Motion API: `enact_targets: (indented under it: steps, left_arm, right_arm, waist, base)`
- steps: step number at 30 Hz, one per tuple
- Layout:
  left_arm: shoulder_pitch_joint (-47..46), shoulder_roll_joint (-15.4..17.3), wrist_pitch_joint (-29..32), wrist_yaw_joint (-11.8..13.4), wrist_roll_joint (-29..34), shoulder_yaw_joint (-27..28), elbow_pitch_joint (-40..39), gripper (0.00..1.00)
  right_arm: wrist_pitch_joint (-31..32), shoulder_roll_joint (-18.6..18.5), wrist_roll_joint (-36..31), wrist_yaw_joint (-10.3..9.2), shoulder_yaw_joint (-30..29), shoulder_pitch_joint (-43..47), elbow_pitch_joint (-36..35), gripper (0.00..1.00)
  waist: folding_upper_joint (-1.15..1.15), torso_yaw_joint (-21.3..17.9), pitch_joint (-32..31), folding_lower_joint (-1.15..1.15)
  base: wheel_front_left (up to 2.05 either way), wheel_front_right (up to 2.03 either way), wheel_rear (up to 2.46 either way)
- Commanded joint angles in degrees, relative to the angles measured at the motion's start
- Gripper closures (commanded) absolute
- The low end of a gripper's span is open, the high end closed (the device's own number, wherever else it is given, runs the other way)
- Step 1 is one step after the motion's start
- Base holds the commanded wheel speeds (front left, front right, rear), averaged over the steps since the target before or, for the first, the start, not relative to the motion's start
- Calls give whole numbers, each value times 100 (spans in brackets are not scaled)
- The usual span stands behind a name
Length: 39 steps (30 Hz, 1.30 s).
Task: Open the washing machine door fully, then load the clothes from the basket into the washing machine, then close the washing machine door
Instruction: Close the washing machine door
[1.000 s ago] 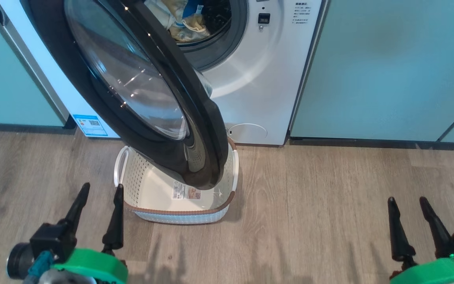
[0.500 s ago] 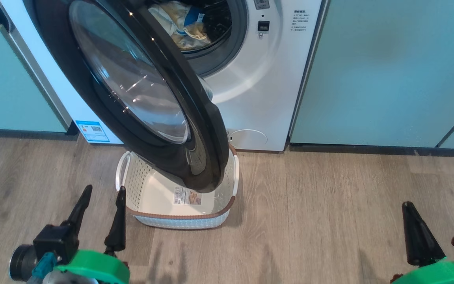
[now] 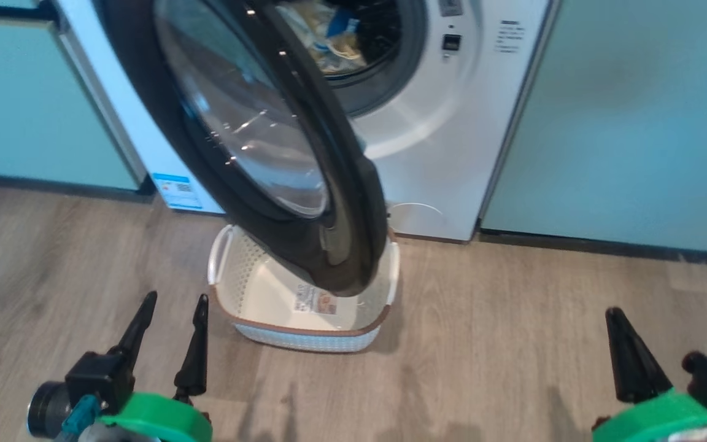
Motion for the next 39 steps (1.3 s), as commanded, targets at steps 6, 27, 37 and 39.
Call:
enact_targets:
  steps: [6, 27, 37, 39]
  left_arm:
    - [-356, 17, -56, -53, 59, 93, -111, 0]
    - [-540, 37, -65, -144, 70, -120, -1, 0]
    - [-498, 67, -57, -105, 73, -153, -21, 0]
    - [-491, 72, -56, -100, 69, -159, -26, 0]
  right_arm:
    - [-137, -168, 154, 5, 301, -884, 177, 100]
    - [-539, -356, 357, 5, 937, -3449, 314, 100]
    - [-53, -239, 477, 5, 2228, -3931, -747, 100]
    - [80, -231, 545, 5, 2539, -3873, -862, 100]
  waist:
    - [0, 581, -32, 0]
    - [0, 1392, -137, 0]
    - [0, 1416, -194, 0]
    - [0, 1426, -206, 0]
  base:
    - [0, 0, 0]
    - [0, 0, 0]
    - [0, 0, 0]
    - [0, 0, 0]
